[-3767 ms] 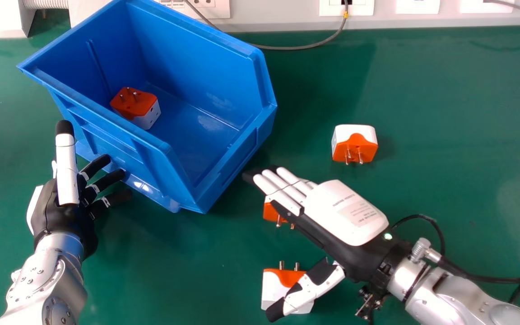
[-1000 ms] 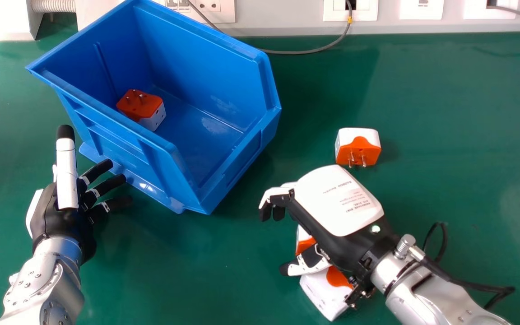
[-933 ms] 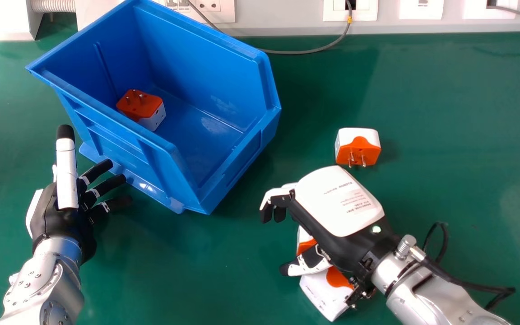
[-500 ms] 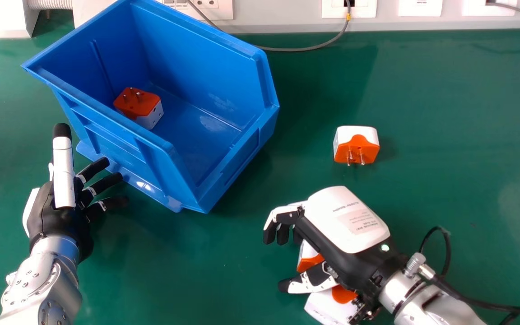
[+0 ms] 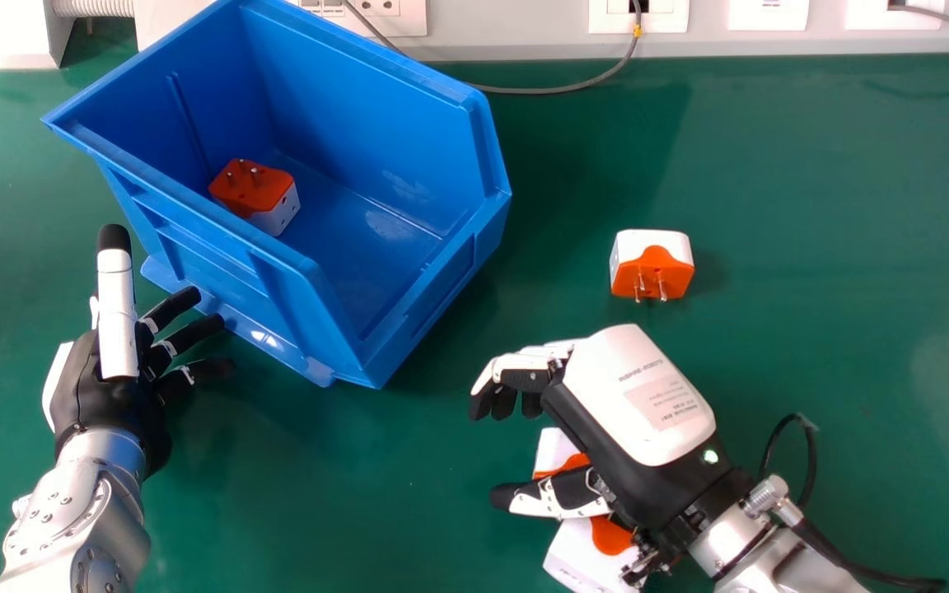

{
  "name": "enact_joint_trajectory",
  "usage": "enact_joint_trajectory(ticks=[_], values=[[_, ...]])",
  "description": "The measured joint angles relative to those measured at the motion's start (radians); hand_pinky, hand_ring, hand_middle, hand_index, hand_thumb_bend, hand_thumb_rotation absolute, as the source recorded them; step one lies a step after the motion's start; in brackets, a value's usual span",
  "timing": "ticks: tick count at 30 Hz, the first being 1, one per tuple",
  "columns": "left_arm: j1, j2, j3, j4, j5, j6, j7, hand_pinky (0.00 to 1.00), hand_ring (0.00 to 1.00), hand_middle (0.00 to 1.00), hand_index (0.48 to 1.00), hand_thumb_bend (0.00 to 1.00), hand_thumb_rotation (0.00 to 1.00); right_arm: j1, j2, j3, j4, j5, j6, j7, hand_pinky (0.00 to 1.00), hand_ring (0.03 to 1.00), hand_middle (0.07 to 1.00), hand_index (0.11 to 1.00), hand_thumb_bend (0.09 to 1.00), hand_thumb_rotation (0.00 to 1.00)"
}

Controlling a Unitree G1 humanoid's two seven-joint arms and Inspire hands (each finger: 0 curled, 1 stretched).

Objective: Pick all objects and put in blue box

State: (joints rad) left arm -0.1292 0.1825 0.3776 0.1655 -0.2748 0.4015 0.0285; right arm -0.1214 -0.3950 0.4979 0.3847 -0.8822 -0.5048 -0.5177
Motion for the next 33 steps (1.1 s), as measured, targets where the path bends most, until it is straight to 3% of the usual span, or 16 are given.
enact_joint_trajectory(ticks=[10,15,19,24,25,28,30,31,33], values=[[-0.001,0.000,-0.001,0.001,0.000,-0.001,0.000,0.63,0.72,0.82,0.892,0.87,0.94,-0.051,0.031,0.008,0.081,-0.068,-0.020,-0.233,0.36,0.457,0.527,0.494,0.499,0.00],[0.005,-0.004,-0.004,-0.022,0.000,0.013,0.008,0.63,0.72,0.82,0.892,0.87,0.94,-0.063,0.033,0.006,0.086,-0.065,-0.027,-0.259,0.36,0.454,0.525,0.486,0.499,0.00],[0.005,-0.004,-0.004,-0.019,0.000,0.008,0.002,0.63,0.72,0.82,0.893,0.87,0.94,-0.051,0.015,-0.019,0.046,-0.060,0.040,-0.175,0.36,0.453,0.524,0.481,0.500,0.00],[0.006,-0.001,0.000,-0.011,-0.001,0.001,-0.003,0.63,0.72,0.82,0.893,0.87,0.94,0.008,0.019,-0.052,-0.039,-0.039,0.197,-0.047,0.37,0.451,0.518,0.495,0.500,0.00],[0.006,-0.001,0.000,-0.011,-0.001,0.001,-0.003,0.64,0.72,0.82,0.893,0.87,0.94,0.021,0.023,-0.051,-0.062,-0.042,0.230,-0.016,0.42,0.506,0.580,0.548,0.568,0.04],[0.005,0.000,0.000,-0.007,0.000,-0.001,-0.002,0.64,0.72,0.82,0.893,0.87,0.94,0.056,0.030,-0.048,-0.153,-0.064,0.330,0.095,0.46,0.557,0.636,0.597,0.626,0.08],[0.003,0.000,-0.001,-0.002,0.000,-0.003,-0.003,0.63,0.72,0.82,0.892,0.87,0.94,0.077,0.030,-0.050,-0.236,-0.070,0.406,0.193,0.54,0.672,0.745,0.697,0.739,0.20],[0.003,0.000,-0.001,-0.001,0.000,-0.003,-0.003,0.63,0.72,0.82,0.892,0.87,0.94,0.085,0.030,-0.052,-0.270,-0.070,0.432,0.231,0.54,0.672,0.745,0.697,0.739,0.20],[0.001,0.000,-0.002,0.001,0.000,-0.004,-0.003,0.63,0.72,0.82,0.892,0.87,0.94,0.104,0.029,-0.060,-0.327,-0.062,0.467,0.294,0.64,0.769,0.832,0.785,0.831,0.31]])
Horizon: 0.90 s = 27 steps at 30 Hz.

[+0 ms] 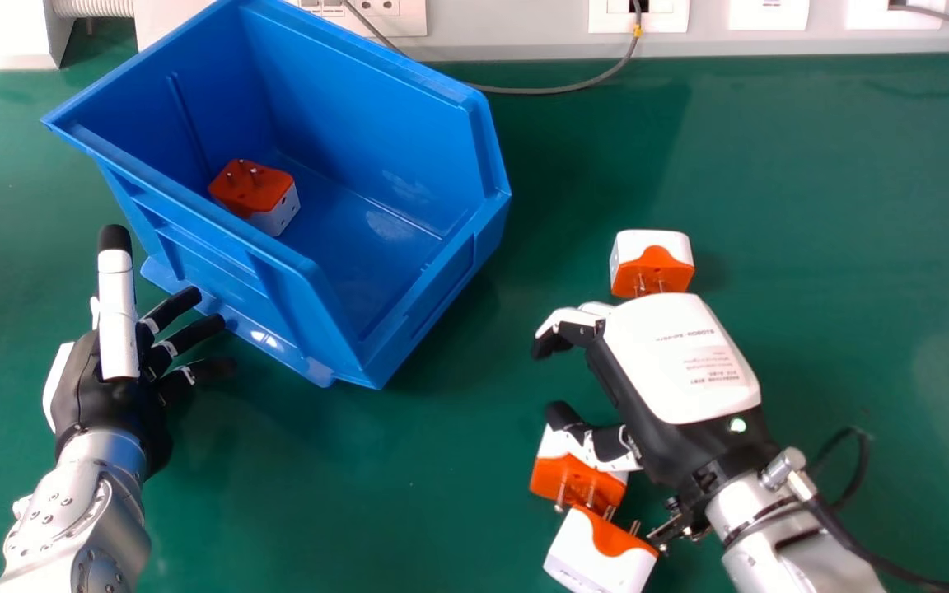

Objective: Pick all objects and put in blue box

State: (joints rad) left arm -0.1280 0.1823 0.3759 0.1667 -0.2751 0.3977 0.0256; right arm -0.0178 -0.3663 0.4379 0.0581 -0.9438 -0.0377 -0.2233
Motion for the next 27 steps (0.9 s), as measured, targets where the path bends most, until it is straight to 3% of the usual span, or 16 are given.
enact_joint_trajectory(ticks=[5,9,11,14,27], values=[[-0.002,0.001,0.001,0.003,0.000,0.000,0.001,0.63,0.72,0.82,0.892,0.87,0.94,0.036,-0.002,-0.020,-0.060,0.051,0.025,0.092,0.74,0.849,0.893,0.861,0.892,0.39],[-0.003,0.001,0.000,0.005,0.001,-0.001,0.003,0.63,0.72,0.82,0.892,0.87,0.94,0.037,-0.012,-0.020,-0.061,0.065,0.011,0.098,0.92,0.951,0.965,0.955,0.966,0.57],[-0.004,0.001,0.001,0.008,0.001,-0.003,0.003,0.63,0.72,0.82,0.893,0.87,0.94,0.037,-0.018,-0.020,-0.057,0.064,0.004,0.095,0.95,0.969,0.978,0.971,0.979,0.61],[-0.008,0.003,0.001,0.021,0.001,-0.013,0.001,0.63,0.72,0.82,0.893,0.87,0.94,0.035,-0.020,-0.019,-0.043,0.062,-0.001,0.088,0.97,0.984,0.989,0.986,0.990,0.65],[-0.008,0.003,0.001,0.021,0.001,-0.016,0.002,0.63,0.72,0.82,0.890,0.87,0.94,0.036,-0.017,-0.022,-0.027,0.074,-0.035,0.041,1.00,1.000,1.000,1.000,1.000,0.78]])
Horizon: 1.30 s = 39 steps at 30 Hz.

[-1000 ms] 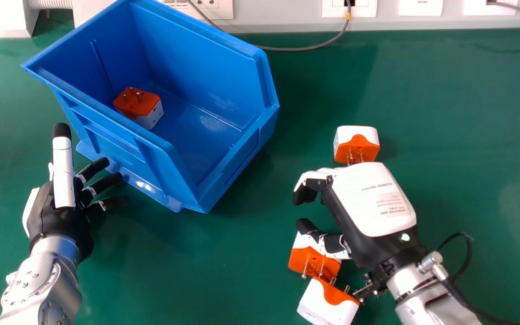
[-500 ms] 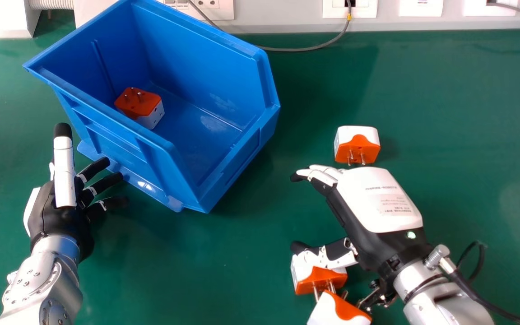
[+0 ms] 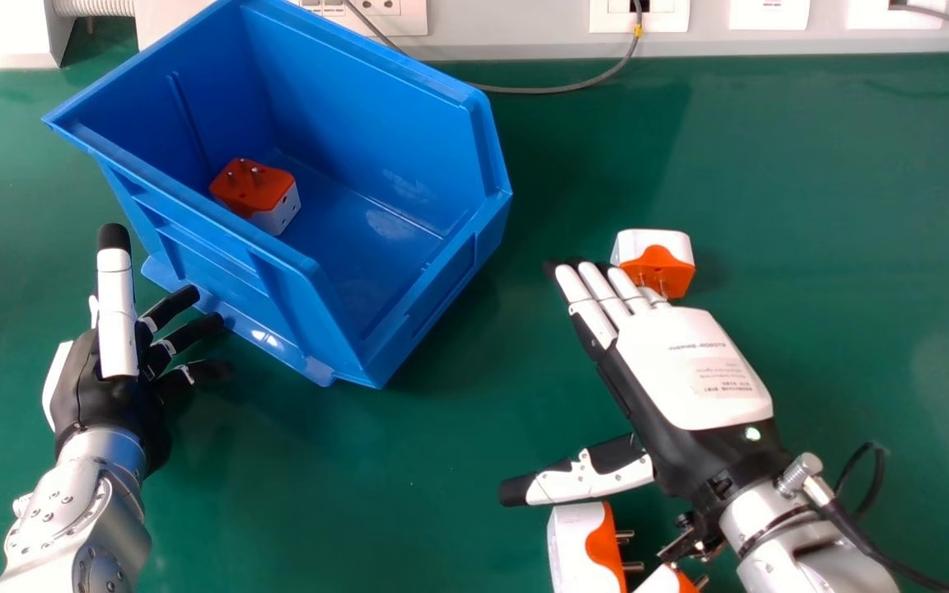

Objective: Pick all objects and put in blue box

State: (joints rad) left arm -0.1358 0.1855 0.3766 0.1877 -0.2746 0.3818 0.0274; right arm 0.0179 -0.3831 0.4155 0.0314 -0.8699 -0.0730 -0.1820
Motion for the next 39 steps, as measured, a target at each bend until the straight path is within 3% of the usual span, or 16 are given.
enact_joint_trajectory(ticks=[7,16,22,30,39], values=[[-0.001,0.000,0.000,-0.001,0.000,0.002,0.000,0.63,0.72,0.82,0.889,0.87,0.94,0.005,-0.021,-0.018,-0.022,0.059,-0.025,0.091,1.00,1.000,1.000,1.000,1.000,0.85],[-0.001,0.000,0.000,-0.002,0.000,0.003,0.000,0.64,0.72,0.82,0.889,0.87,0.94,0.024,-0.077,-0.065,-0.192,0.197,0.034,0.405,1.00,1.000,1.000,1.000,1.000,0.84],[-0.002,0.001,0.000,0.001,0.000,0.003,-0.002,0.64,0.72,0.83,0.892,0.87,0.94,0.037,-0.149,-0.092,-0.300,0.232,0.087,0.600,1.00,1.000,1.000,1.000,1.000,0.82],[-0.008,0.009,0.001,0.015,-0.002,0.000,-0.007,0.64,0.73,0.83,0.894,0.87,0.94,0.036,-0.220,-0.107,-0.415,0.240,0.152,0.809,1.00,1.000,1.000,1.000,1.000,0.76],[-0.011,0.011,0.001,0.023,-0.003,-0.002,-0.009,0.64,0.73,0.83,0.894,0.87,0.94,0.017,-0.229,-0.085,-0.423,0.156,0.201,0.878,1.00,1.000,1.000,1.000,1.000,0.70]])
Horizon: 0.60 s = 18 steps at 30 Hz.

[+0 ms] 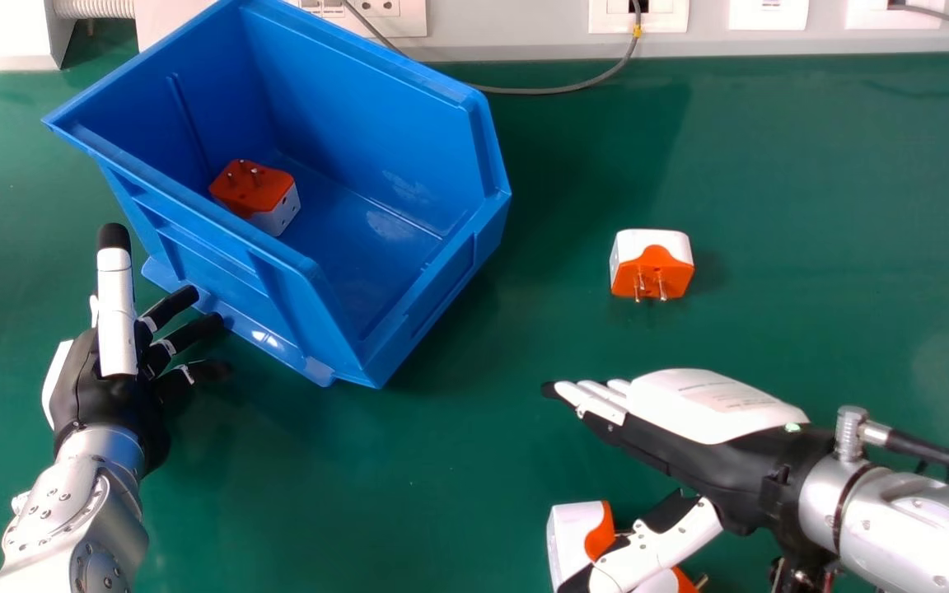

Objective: Pick all objects and put in blue box

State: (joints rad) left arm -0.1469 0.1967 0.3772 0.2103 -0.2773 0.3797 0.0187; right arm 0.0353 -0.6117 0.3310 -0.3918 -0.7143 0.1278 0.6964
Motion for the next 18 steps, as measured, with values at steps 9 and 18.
enact_joint_trajectory(ticks=[9,18], values=[[0.000,0.000,0.001,0.000,0.000,0.000,0.003,0.64,0.73,0.83,0.890,0.87,0.94,0.012,0.069,0.095,-0.019,-0.216,0.064,-0.024,1.00,1.000,1.000,1.000,1.000,0.59],[0.000,0.000,0.000,-0.001,0.001,0.000,0.003,0.64,0.73,0.82,0.889,0.87,0.94,0.113,0.196,0.211,0.006,-0.482,0.086,-0.233,0.99,1.000,1.000,0.997,1.000,0.34]])
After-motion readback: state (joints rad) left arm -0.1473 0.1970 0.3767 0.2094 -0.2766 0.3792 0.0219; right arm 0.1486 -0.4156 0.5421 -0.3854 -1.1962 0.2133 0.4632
